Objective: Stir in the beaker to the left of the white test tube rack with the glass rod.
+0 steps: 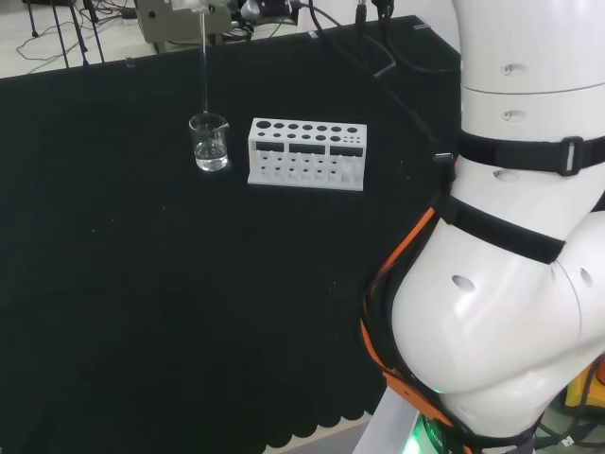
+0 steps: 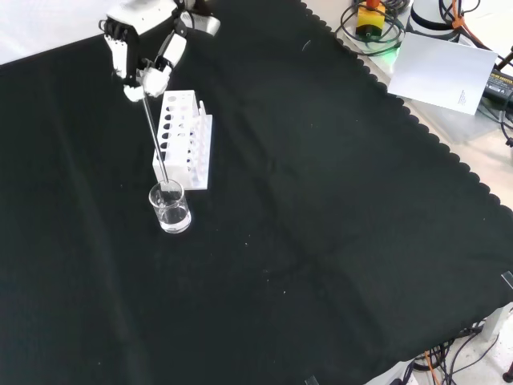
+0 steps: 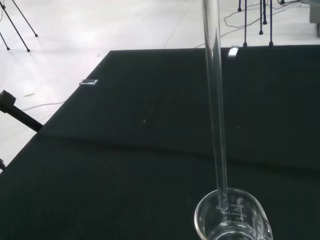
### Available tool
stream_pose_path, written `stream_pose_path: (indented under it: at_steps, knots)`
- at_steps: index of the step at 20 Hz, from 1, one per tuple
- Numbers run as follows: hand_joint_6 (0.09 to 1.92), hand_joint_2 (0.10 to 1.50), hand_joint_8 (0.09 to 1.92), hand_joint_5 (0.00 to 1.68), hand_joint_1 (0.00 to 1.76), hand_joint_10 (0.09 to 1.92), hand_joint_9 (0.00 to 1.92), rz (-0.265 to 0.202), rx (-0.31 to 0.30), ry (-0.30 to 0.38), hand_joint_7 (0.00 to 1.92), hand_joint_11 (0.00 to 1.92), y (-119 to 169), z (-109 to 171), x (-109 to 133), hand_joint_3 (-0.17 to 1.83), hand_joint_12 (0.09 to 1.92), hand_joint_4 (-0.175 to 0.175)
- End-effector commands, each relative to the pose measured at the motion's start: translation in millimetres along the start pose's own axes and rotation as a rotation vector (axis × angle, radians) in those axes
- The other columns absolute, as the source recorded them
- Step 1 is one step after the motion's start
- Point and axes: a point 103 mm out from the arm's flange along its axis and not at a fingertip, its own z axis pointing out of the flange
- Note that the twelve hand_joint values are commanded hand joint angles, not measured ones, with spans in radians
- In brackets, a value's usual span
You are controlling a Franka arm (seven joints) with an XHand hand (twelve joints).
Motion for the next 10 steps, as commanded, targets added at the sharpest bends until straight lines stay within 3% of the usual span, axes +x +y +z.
stream_pose_path:
  at_steps: [1,10]
  knots:
    - [0.32,1.08,0.97,1.21,1.31,0.57,1.73,-0.006,0.042,0.025,1.19,1.67,13.4,19.2,-16.2,-0.1,0.72,-0.175]
    - [0.32,1.08,0.97,1.21,1.31,0.56,1.73,-0.003,0.071,0.031,1.19,1.67,26.5,36.9,-36.1,-0.1,0.72,-0.175]
